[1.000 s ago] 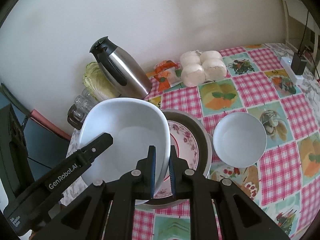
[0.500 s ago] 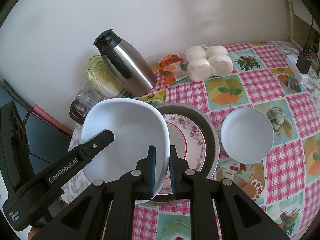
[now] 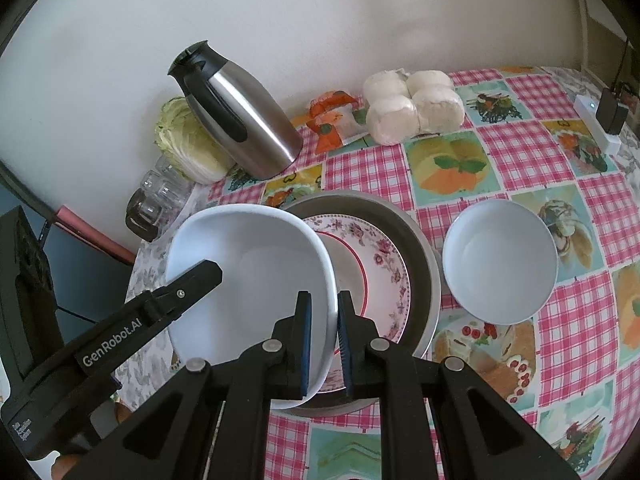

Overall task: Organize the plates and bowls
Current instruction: 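Lower the square bowl into the red-rimmed bowl with both tools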

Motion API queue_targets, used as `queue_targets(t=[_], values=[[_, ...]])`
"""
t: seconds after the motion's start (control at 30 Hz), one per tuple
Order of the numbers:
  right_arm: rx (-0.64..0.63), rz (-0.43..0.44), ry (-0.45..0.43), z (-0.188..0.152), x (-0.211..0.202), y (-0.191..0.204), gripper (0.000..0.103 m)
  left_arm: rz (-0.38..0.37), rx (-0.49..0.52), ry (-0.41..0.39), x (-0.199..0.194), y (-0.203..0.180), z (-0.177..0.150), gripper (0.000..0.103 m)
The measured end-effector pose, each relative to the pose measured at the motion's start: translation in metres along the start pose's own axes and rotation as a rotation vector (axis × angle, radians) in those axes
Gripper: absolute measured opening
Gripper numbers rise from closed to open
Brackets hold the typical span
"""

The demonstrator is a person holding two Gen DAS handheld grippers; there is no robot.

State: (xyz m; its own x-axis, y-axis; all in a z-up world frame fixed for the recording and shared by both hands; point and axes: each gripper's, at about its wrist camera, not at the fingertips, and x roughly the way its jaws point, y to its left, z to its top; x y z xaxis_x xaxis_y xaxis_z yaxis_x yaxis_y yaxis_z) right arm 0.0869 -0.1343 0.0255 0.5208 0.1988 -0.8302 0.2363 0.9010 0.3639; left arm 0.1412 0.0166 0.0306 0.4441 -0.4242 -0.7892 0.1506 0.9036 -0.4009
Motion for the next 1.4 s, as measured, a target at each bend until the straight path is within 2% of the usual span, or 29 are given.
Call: queue_targets(t=[0.2,0.8,1.4], values=[[0.007,-0.015,0.003,0.001,0.003,-0.002,0.015,0.000,0.000,0.015,0.007,0.000,-0.001,0.017],[0.061,0.010,0.033,0.002,0.019,-0.016,0.015,0.021,-0.029,0.061,0.026,0.008,-0.003,0.017],[0.073,0.022,0.034,0.003,0.021,-0.019,0.015,0.023,-0.041,0.053,0.017,0.011,0.001,0.020]])
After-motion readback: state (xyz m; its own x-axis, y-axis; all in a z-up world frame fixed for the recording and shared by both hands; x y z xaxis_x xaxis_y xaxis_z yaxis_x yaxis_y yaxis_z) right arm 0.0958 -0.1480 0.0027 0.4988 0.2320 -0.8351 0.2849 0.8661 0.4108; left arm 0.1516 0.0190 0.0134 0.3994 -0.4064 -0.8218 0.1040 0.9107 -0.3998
